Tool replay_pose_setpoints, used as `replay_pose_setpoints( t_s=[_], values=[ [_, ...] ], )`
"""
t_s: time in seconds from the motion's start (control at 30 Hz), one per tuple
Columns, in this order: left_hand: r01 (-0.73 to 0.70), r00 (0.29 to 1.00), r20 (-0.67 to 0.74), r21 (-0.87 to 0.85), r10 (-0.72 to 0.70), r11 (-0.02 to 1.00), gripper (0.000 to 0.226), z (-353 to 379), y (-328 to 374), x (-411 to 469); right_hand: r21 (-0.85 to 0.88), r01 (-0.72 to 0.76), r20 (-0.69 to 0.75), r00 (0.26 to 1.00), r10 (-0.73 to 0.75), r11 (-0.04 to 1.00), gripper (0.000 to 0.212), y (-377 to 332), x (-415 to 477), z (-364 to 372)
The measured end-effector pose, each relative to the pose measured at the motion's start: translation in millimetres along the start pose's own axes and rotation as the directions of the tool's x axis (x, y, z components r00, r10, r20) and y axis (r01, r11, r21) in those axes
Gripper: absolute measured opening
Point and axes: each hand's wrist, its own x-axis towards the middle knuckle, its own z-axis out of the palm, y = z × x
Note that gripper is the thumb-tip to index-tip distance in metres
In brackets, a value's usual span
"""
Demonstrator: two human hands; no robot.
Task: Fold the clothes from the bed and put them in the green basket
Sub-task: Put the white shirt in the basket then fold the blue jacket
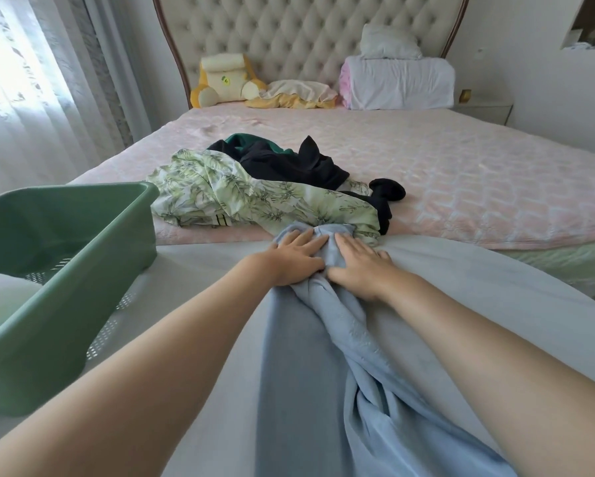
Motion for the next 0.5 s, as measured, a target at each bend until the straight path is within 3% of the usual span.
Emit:
replay_pose_setpoints(
  t_s=[0.1, 0.2, 0.3, 0.5],
  values=[
    [0.026, 0.999, 0.031, -0.061, -0.024, 0.998, 0.073, -2, -7, 8, -0.024, -0.019, -0.103, 0.995, 0.016, 1.0, 0.089, 5, 1, 0],
    [-0.033, 0.998, -0.064, -0.171, 0.023, 0.985, 0.062, -1, -10, 7, -0.121, 0.155, -0.216, 0.96, -0.178, 0.981, 0.089, 0, -1, 1],
    [-0.035, 0.986, -0.164, -0.172, 0.006, 0.984, 0.061, 6, -16, 3, -0.128, 0.273, -0.084, 0.955, -0.285, 0.953, 0.073, -8, -3, 8],
    [0.156, 0.963, -0.21, -0.089, -0.172, 0.984, 0.06, 6, -23, -28, -0.21, 0.207, -0.027, 0.976, -0.218, 0.956, 0.072, -15, -8, 11]
  ],
)
